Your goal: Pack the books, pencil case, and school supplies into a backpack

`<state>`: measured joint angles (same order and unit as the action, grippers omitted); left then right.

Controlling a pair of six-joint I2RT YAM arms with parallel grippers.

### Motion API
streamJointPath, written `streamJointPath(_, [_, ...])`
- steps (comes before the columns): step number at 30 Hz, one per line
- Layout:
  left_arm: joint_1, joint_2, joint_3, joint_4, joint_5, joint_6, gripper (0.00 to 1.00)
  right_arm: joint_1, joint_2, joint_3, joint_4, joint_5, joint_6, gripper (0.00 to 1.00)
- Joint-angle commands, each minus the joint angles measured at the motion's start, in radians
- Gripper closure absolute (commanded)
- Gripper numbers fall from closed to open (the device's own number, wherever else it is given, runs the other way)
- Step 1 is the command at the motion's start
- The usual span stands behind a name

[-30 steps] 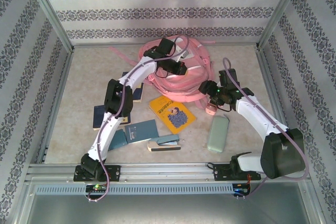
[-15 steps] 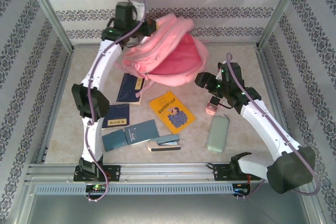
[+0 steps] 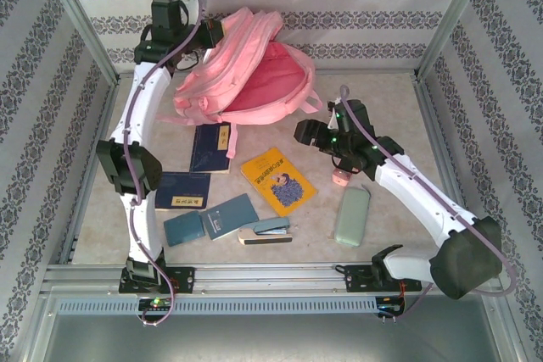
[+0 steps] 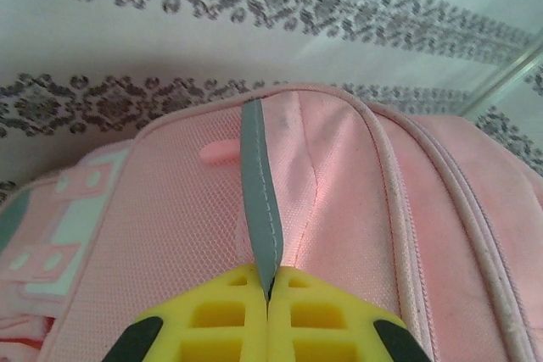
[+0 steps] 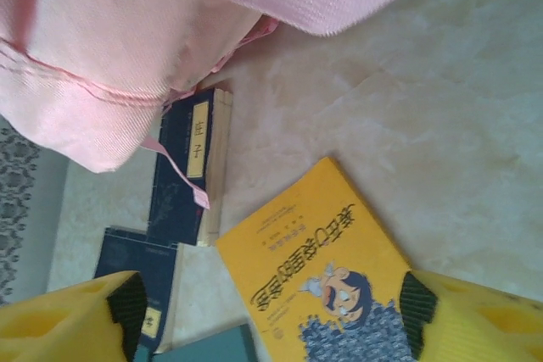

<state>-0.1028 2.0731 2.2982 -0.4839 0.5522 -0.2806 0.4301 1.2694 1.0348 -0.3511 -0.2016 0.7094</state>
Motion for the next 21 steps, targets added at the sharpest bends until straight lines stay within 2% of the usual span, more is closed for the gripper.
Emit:
streamJointPath(1, [0.001, -0.137, -0.04, 0.181, 0.115, 0.011, 1.0, 0.002, -0.004, 0.003, -0.003, 0.059, -0.001, 0.13])
streamJointPath(3, [-0.008, -0.165, -0.139, 0.208, 0.146, -0.01, 1.0, -0.017, -0.009, -0.023, 0.027, 0.034, 0.036, 0.1])
streamJointPath(6, [-0.024, -0.237, -0.338, 0.293, 0.147, -0.027, 1.0, -0.058, -0.02, -0.088, 0.126, -0.02, 0.119, 0.11])
streamJointPath(8, [-0.027, -0.271, -0.452, 0.359, 0.164, -0.059, 1.0, -0.069, -0.022, -0.105, 0.126, 0.01, 0.135, 0.12])
streamJointPath(12, [-0.045, -0.301, -0.577, 0.376, 0.186, -0.067, 1.0, -0.09, -0.027, -0.107, 0.091, 0.092, 0.113, 0.2])
streamJointPath(14, [-0.057, -0.311, -0.615, 0.372, 0.184, -0.054, 1.0, -0.103, -0.03, -0.113, 0.131, 0.096, 0.101, 0.3])
streamJointPath(17, [-0.073, -0.317, -0.646, 0.372, 0.185, -0.055, 1.0, -0.128, 0.05, -0.094, 0.219, -0.007, 0.149, 0.54])
streamJointPath(19, [-0.084, -0.318, -0.65, 0.369, 0.183, -0.058, 1.0, -0.13, 0.142, -0.046, 0.24, -0.081, 0.192, 0.74])
streamJointPath(21, [-0.095, -0.319, -0.647, 0.361, 0.185, -0.052, 1.0, -0.119, 0.207, -0.037, 0.313, -0.119, 0.25, 0.88])
